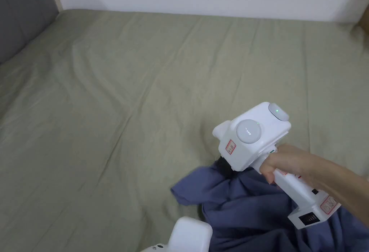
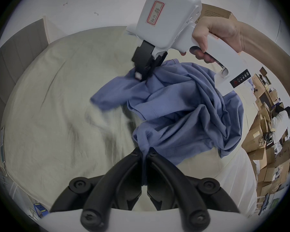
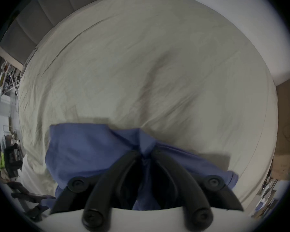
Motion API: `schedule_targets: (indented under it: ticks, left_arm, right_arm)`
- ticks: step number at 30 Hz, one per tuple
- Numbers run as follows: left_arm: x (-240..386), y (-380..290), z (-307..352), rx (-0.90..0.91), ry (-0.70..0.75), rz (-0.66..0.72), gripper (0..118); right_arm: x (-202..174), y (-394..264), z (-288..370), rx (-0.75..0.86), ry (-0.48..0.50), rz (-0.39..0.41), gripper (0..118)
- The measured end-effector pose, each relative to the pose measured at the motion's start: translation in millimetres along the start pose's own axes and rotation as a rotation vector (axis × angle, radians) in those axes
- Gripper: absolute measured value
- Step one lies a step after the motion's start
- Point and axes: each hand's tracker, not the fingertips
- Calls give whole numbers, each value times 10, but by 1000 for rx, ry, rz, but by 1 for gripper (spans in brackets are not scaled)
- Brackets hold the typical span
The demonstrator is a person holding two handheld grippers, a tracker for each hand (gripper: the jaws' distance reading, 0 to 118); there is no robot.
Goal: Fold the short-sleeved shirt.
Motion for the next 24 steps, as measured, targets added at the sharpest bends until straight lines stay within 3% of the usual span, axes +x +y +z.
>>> schedule_targets:
  ticks: [7,10,24]
  left_arm:
    - [-17,22,125,27,6,28,2]
    - [-29,73,260,61,33,34,2]
    - [-477,1279,1610,453,272,147,2]
  right_arm:
    - [272,-95,362,114,105,-224,9]
    - [418,-167,853,220,77,-253,9]
    - [1434,-1289,3667,797,-5,-673,9]
